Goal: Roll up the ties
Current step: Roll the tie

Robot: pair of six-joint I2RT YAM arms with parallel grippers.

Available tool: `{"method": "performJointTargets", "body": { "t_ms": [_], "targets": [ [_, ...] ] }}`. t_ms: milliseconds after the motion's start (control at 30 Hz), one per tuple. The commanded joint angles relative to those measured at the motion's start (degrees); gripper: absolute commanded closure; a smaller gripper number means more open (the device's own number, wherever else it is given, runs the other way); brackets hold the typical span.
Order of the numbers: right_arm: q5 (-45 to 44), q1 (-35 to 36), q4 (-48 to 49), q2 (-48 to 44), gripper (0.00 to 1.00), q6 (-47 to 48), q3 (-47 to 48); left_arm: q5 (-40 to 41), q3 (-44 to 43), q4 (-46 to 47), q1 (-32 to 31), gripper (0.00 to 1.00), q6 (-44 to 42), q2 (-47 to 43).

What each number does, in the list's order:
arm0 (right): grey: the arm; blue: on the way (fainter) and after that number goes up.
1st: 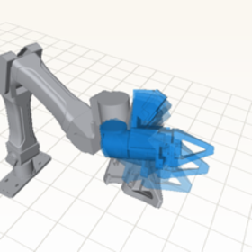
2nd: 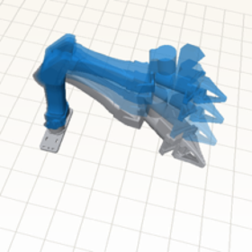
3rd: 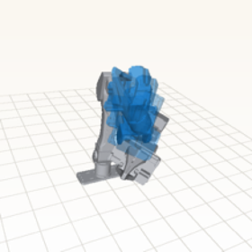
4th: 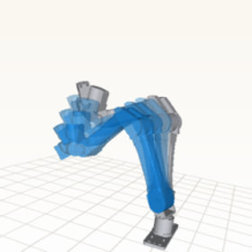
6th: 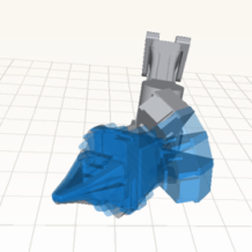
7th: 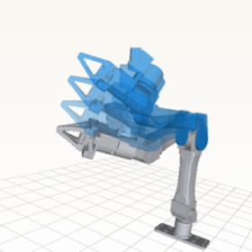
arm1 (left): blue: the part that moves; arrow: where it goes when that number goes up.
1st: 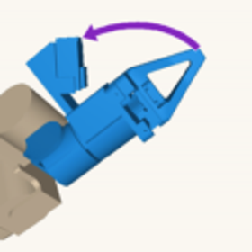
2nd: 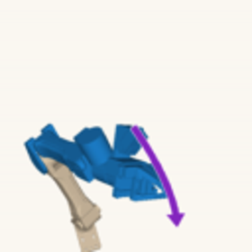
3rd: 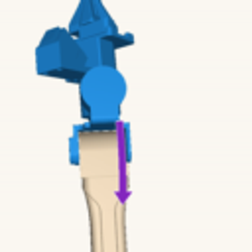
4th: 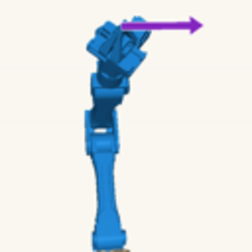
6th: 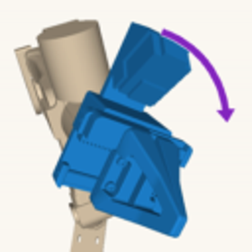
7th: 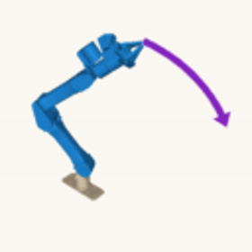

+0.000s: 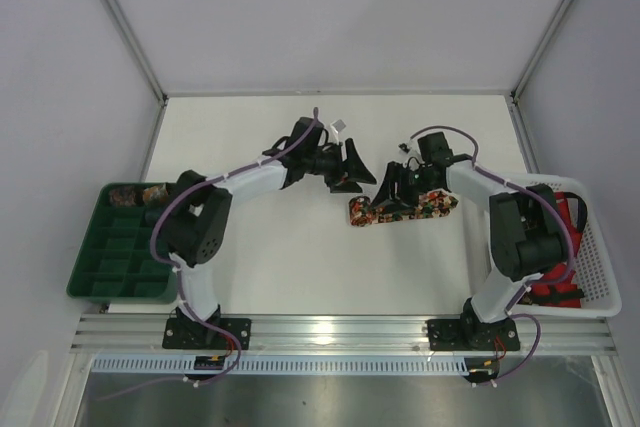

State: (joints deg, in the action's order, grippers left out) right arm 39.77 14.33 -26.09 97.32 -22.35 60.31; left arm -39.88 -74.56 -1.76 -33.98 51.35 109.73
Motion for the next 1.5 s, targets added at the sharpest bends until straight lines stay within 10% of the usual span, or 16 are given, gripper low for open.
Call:
{"method": "performJointTargets", "body": {
  "t_ms": [0, 233, 367, 767, 1467],
  "targets": [
    [2.50, 1.23, 2.00, 1.29, 0.46, 0.64, 0.86, 1.64, 1.78, -1.93, 2.42, 0.33, -2.40, -6.19],
    [-1.88, 3.25, 1.83, 0.77, 0.44, 0.20, 2.70, 2.43, 8.80, -2.64, 4.18, 0.38, -3.01, -8.92],
    [-4.17, 3.16, 0.43, 0.59, 0.44, 0.81, 3.84, 4.27, 12.51, -2.81, 4.27, 0.61, -2.39, -10.59],
    [-3.29, 7.03, 0.51, 4.19, 0.45, 0.47, 8.50, 12.45, 13.56, -15.73, 7.08, 0.45, -10.31, -19.02],
    [-8.39, 11.07, -0.98, 13.86, 0.69, -0.77, 14.22, -2.13, 29.04, 10.01, 10.77, 0.43, -3.28, -12.71]
  ]
}}
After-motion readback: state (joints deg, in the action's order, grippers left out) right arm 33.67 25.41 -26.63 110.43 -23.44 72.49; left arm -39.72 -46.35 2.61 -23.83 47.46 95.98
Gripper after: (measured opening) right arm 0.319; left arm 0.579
